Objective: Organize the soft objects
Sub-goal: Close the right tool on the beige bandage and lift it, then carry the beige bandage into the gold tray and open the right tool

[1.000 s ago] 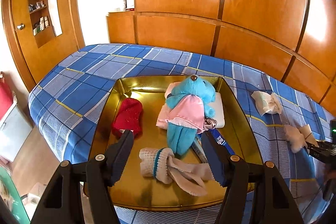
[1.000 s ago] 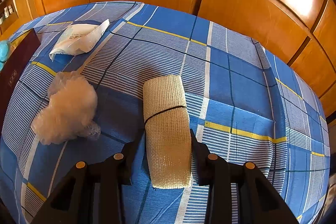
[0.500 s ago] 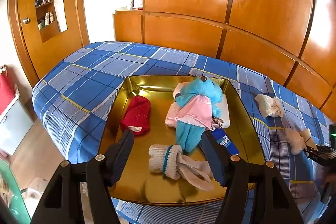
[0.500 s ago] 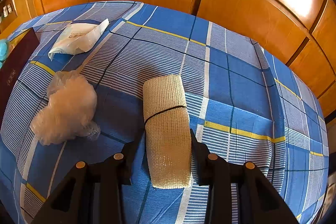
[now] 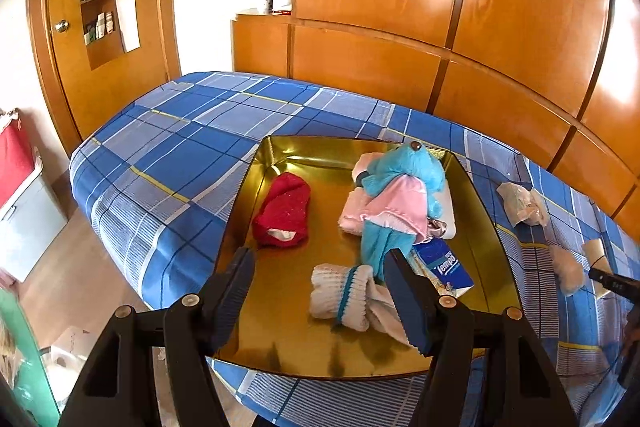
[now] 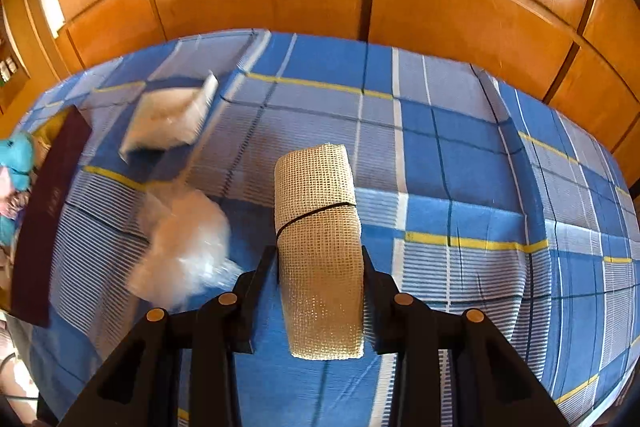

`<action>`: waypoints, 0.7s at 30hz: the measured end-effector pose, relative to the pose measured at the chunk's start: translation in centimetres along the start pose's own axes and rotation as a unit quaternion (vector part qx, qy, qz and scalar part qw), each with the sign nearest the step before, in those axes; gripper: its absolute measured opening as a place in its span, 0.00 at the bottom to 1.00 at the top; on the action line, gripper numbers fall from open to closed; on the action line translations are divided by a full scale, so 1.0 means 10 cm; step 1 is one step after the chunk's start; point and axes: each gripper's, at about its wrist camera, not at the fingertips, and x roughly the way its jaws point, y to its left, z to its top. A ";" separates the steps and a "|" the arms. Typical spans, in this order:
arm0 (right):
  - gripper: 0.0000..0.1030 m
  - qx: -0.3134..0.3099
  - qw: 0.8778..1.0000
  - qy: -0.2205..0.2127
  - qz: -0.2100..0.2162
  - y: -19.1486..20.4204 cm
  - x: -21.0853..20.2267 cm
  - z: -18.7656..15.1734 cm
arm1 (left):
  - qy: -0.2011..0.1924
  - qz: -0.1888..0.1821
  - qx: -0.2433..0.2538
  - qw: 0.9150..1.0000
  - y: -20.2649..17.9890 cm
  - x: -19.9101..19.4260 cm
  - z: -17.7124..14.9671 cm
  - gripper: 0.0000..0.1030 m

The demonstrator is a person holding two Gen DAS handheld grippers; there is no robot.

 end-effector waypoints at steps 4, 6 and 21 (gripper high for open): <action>0.35 -0.009 1.000 -0.012 0.012 0.15 -0.10 0.06 | 0.002 0.000 -0.006 1.000 0.05 0.01 -0.02 0.66; 0.35 -0.015 1.000 -0.019 0.020 0.24 -0.15 0.06 | 0.002 0.000 -0.007 1.000 0.07 0.01 -0.03 0.66; 0.35 -0.138 0.980 -0.042 0.134 1.42 -0.55 0.18 | 0.005 0.004 -0.020 1.000 0.22 0.03 -0.07 0.66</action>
